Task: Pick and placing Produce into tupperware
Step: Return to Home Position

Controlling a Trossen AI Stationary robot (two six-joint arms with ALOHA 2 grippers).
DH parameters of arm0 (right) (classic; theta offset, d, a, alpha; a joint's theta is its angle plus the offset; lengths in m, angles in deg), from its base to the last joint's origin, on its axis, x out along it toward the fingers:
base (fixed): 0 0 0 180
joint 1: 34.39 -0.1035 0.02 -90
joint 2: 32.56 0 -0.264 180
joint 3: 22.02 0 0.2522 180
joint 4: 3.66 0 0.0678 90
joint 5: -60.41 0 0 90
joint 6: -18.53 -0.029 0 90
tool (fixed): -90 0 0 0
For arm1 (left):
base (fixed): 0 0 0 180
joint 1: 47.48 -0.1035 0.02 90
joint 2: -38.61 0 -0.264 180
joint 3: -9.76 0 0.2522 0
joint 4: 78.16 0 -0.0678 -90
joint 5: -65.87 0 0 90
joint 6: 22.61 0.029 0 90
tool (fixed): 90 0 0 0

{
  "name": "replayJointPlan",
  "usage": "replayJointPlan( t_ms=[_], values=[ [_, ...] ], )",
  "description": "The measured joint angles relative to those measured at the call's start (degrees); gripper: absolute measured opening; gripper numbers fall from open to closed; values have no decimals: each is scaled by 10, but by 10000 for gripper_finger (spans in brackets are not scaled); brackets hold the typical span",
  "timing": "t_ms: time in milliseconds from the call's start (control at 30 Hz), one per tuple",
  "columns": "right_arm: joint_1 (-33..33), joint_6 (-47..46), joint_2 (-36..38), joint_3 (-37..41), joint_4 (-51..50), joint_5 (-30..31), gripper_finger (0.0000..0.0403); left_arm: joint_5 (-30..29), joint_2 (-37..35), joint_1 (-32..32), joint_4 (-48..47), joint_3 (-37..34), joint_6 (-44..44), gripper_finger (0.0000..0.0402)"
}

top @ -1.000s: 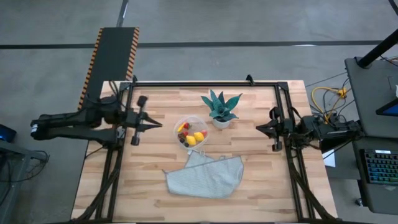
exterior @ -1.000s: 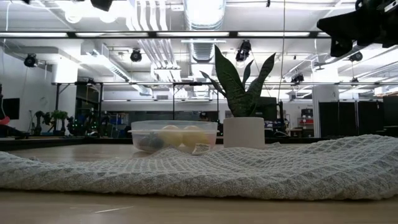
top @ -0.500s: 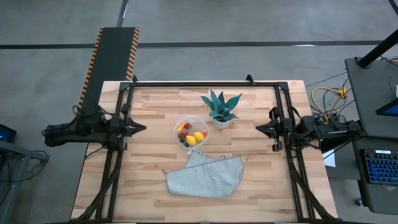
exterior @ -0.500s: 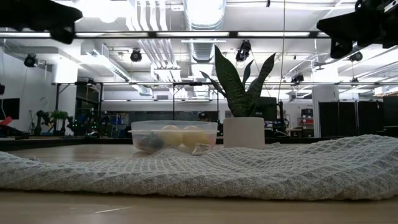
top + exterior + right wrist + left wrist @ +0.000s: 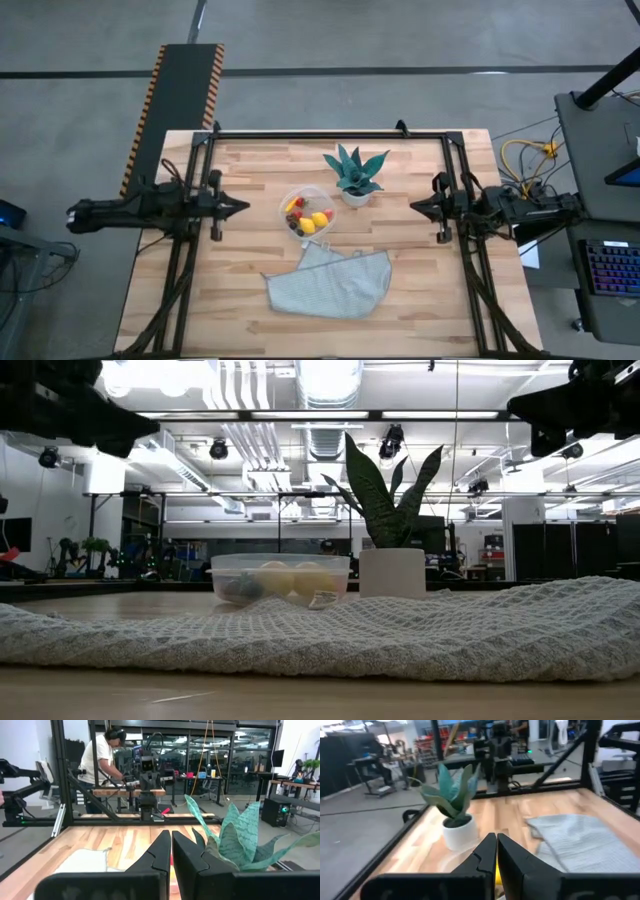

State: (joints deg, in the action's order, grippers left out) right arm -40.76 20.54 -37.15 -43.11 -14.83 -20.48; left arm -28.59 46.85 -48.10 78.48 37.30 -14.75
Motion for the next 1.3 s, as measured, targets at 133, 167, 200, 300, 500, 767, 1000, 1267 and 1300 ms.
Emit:
replayJointPlan(
  t_ms=[133, 167, 200, 300, 500, 767, 1000, 1267, 1300],
  values=[
    [0, 0, -1, 0, -3, 0, 9, -2, -26, 0, 28, -24, 0, 0],
    [0, 0, -1, 0, -3, 0, 9, -1, -38, 0, 35, -32, 0, 0],
    [0, 0, -1, 0, -3, 0, 9, 1, -48, 0, 35, -40, 0, 0],
    [0, 0, -1, 0, -3, 0, 9, 3, -71, 0, 44, -65, 0, 0],
    [0, -4, -1, 0, -3, 0, 9, -2, -55, 0, 92, -96, -10, 0],
    [0, 4, -4, 0, -7, 0, 9, -6, -64, 0, 113, -133, -30, 0],
    [0, 9, -30, 1, -14, 25, 9, -6, -67, 0, 115, -133, -29, 0],
    [0, 8, -64, 5, -5, 18, 9, -6, -62, 0, 116, -133, -30, 0],
    [0, 8, -63, 9, -6, 10, 9, -6, -62, 0, 116, -133, -30, 0]
  ],
)
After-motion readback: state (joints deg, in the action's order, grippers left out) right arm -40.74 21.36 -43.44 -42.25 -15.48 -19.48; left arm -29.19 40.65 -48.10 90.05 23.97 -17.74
